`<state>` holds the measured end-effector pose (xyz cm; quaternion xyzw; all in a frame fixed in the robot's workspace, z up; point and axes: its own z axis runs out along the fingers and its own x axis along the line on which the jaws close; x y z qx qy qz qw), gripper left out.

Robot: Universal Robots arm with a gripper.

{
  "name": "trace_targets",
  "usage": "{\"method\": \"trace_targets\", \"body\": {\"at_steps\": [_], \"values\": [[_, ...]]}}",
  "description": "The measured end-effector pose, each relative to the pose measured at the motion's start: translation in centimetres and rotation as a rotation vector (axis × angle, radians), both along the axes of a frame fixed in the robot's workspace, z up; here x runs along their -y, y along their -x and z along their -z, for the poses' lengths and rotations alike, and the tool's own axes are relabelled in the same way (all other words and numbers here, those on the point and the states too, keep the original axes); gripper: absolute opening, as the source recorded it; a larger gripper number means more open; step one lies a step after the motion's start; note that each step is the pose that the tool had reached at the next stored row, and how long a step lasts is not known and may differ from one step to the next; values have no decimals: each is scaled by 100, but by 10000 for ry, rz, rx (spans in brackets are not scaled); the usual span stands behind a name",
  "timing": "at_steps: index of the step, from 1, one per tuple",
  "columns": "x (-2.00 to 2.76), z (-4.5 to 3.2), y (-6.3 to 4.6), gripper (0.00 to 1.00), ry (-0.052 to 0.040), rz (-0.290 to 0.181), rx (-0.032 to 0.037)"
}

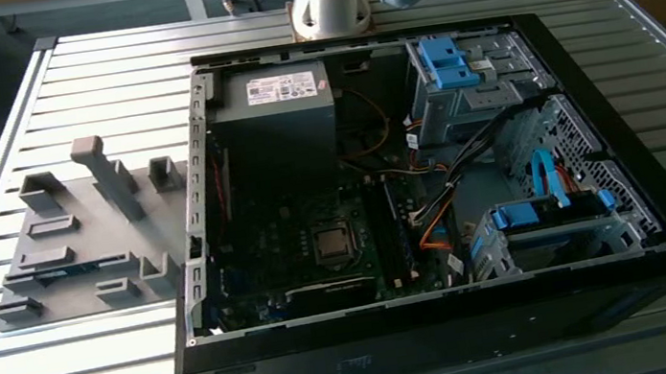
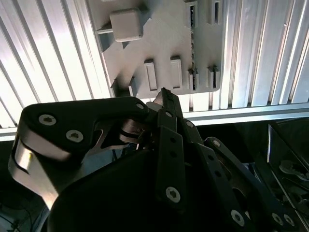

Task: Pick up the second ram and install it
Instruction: 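Pick up the second ram and move it above second insertion slot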

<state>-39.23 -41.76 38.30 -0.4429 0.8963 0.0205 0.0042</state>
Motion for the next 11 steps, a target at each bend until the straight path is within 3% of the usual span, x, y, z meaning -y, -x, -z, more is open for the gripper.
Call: {"method": "trace_targets", "body": {"at_steps": [6,11], "values": [[0,0,0,11,0,-117,0],[1,0,1,11,1,-747,-1]]}}
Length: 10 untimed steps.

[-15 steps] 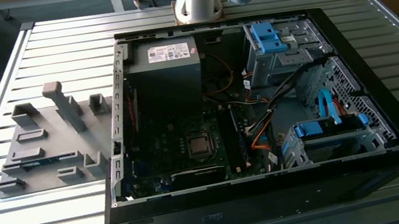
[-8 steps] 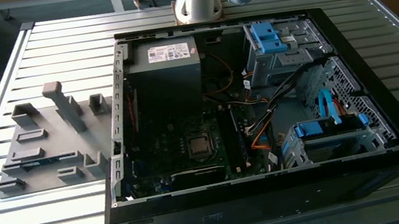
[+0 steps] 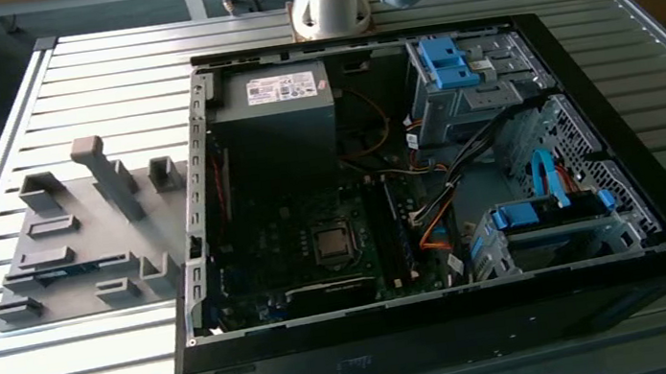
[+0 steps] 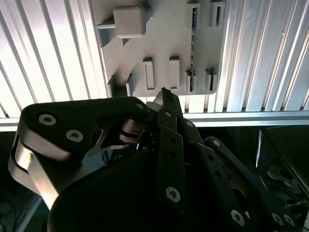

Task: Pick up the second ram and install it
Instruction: 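Pick up the second ram and move it above second insertion slot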

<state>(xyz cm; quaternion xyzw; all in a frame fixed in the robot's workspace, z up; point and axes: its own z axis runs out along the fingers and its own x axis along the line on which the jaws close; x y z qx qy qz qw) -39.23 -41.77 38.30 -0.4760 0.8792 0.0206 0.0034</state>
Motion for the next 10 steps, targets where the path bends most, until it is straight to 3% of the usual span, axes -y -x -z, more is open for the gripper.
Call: {"method": "trace_targets", "body": {"at_steps": [3,10], "values": [[0,1,1,11,-1,-317,2],[0,1,1,11,0,-337,1]]}}
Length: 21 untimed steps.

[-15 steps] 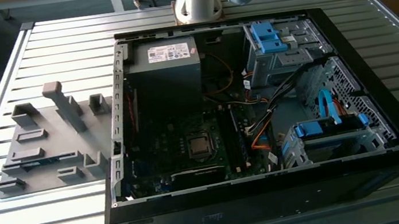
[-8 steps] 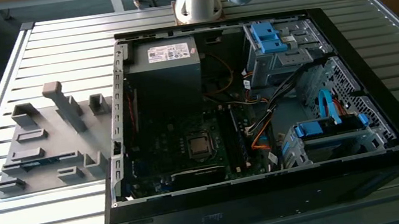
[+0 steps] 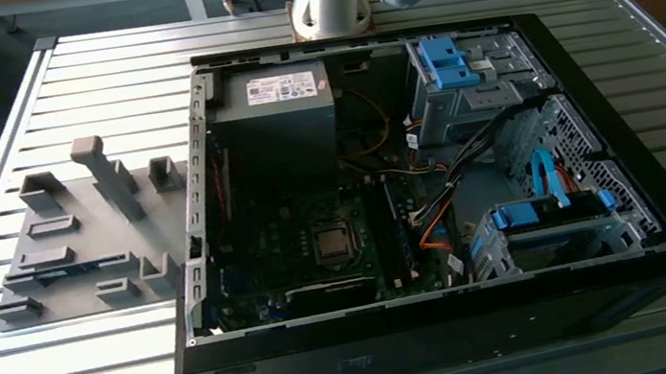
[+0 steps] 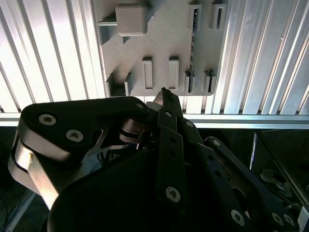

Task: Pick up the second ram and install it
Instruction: 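Pick up the second ram and move it above second insertion slot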

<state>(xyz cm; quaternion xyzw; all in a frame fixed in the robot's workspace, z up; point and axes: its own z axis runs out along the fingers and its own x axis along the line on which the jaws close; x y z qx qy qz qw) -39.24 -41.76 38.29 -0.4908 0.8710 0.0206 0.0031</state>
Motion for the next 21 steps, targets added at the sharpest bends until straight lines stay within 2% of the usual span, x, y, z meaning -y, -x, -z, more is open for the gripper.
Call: {"method": "trace_targets", "body": {"at_steps": [9,18,21], "values": [[1,0,0,11,0,-38,0],[1,13,1,11,0,-1572,-1],[23,19,22,11,0,-1808,0]]}}
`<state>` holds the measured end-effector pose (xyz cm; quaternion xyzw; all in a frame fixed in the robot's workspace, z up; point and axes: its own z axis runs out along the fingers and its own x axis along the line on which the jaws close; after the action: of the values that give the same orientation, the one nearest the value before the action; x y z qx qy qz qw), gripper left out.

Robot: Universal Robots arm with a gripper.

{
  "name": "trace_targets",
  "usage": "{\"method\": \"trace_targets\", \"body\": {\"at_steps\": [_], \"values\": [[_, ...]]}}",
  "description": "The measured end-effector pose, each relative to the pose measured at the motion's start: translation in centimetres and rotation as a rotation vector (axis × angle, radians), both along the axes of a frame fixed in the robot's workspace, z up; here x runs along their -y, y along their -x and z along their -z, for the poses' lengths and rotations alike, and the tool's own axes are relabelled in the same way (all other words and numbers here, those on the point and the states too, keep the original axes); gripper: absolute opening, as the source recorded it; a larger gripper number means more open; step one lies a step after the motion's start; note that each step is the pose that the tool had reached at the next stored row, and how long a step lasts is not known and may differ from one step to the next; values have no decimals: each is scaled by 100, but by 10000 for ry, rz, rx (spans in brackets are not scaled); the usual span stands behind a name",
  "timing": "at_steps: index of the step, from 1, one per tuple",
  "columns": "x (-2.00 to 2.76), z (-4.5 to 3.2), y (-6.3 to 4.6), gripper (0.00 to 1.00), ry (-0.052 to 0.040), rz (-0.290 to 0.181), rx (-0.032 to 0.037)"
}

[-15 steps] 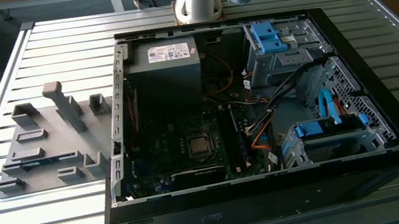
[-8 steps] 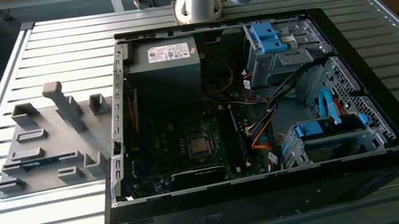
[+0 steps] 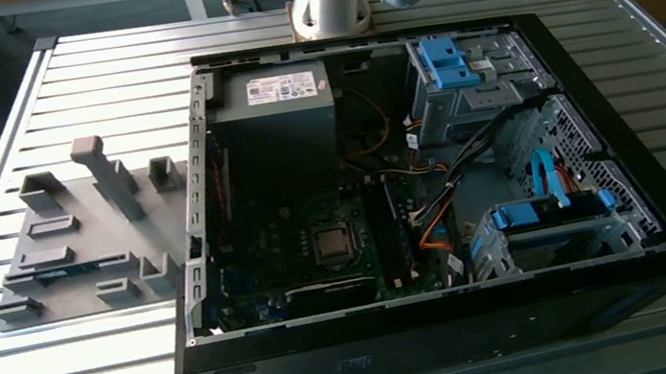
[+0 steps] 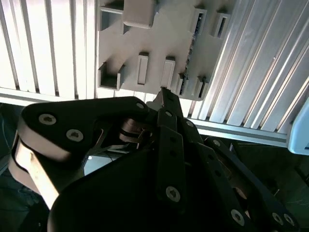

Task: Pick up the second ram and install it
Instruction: 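Pick up the second ram and move it above second insertion slot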

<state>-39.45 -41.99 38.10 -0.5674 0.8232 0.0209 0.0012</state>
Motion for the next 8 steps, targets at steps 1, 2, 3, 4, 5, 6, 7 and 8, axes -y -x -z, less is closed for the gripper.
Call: {"method": "trace_targets", "body": {"at_steps": [1,2,3,4,5,6,7,8], "values": [[2,0,2,11,0,-4,0],[2,0,1,11,0,-5,1],[2,0,1,11,0,-5,0],[2,0,1,11,0,-6,0],[2,0,1,11,0,-6,0],[3,0,1,11,0,-12,0],[3,-1,1,11,0,-30,0],[3,0,1,11,0,-74,0]]}}
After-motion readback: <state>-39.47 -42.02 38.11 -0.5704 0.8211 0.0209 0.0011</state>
